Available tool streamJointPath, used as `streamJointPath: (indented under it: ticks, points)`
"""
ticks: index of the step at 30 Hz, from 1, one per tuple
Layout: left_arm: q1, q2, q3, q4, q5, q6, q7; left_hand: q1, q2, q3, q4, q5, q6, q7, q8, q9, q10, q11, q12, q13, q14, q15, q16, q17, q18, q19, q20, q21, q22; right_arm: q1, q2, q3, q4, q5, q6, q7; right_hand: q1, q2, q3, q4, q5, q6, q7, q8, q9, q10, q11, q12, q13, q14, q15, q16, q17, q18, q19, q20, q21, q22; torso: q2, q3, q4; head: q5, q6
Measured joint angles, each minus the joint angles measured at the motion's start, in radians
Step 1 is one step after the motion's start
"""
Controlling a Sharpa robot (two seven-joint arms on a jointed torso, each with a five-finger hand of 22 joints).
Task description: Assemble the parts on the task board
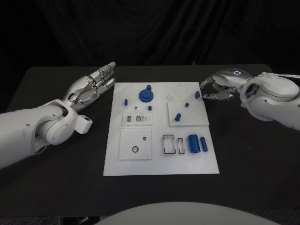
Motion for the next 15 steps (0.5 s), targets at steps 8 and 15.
streamJointPath:
  ticks: [8,15]
  points:
    - [0.000,-0.001,0.000,0.002,0.000,0.001,0.000,0.003,0.003,0.004,-0.004,0.000,0.000,0.000,0.000,0.000,0.000,0.000,0.000,0.000,0.000,0.000,0.000,0.000,0.000,0.000,0.000,0.000,0.000,-0.013,0.023,0.000,-0.020,0.001,0.002,0.000,0.004,-0.004,0.003,-0.003,-0.009,-0.006,0.006,0.000,-0.012,0.000,0.000,0.000,0.000,0.000,0.000,0.000,0.000,0.000,0.000,0.000,0.000,0.000,0.000,0.0000,0.0006,0.000,0.000]
    - [0.000,-0.002,0.000,0.001,0.000,0.002,0.000,0.003,0.003,0.004,-0.004,0.000,0.000,0.000,0.000,0.000,0.000,0.000,0.000,0.000,0.000,0.000,0.000,0.000,0.000,0.000,0.000,0.000,0.000,-0.016,0.035,0.000,-0.031,0.001,0.002,0.000,0.004,-0.004,0.003,-0.003,-0.058,-0.006,0.006,0.000,-0.027,0.000,0.000,0.000,0.000,0.000,0.000,0.000,0.000,0.000,0.000,0.000,0.000,0.000,0.000,0.0000,0.0000,0.001,-0.002]
